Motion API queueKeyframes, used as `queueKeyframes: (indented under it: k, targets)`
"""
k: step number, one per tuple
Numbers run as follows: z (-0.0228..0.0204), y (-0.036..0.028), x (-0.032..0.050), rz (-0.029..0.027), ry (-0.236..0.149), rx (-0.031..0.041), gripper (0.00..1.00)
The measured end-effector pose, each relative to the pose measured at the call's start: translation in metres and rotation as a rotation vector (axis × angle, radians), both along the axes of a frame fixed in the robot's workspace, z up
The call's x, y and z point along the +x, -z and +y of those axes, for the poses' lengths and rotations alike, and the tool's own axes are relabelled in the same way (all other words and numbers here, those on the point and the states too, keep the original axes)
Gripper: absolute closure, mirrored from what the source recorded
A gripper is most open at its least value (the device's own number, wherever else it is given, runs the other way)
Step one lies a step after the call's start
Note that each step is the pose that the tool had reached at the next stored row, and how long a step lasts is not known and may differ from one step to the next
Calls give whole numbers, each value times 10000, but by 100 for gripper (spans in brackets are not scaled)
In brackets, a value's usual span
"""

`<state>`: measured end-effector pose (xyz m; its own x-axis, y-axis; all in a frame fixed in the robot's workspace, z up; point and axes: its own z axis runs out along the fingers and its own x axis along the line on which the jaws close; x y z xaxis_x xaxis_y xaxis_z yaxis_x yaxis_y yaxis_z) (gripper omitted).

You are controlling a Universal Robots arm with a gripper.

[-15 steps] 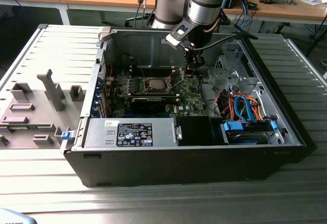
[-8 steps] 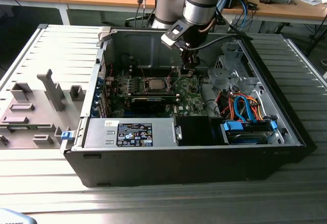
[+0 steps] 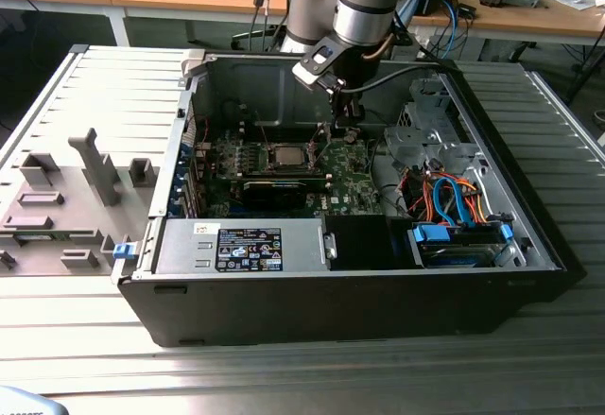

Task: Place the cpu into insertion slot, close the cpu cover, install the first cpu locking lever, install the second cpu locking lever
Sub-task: 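Close the cpu cover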

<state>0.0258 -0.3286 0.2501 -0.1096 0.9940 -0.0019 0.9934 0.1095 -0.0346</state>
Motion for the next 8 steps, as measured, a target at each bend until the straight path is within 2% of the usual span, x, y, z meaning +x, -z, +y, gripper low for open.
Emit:
queueKeyframes:
  k: [8]
  targets:
    - [0, -1, -28, 0, 1, 1, 89]
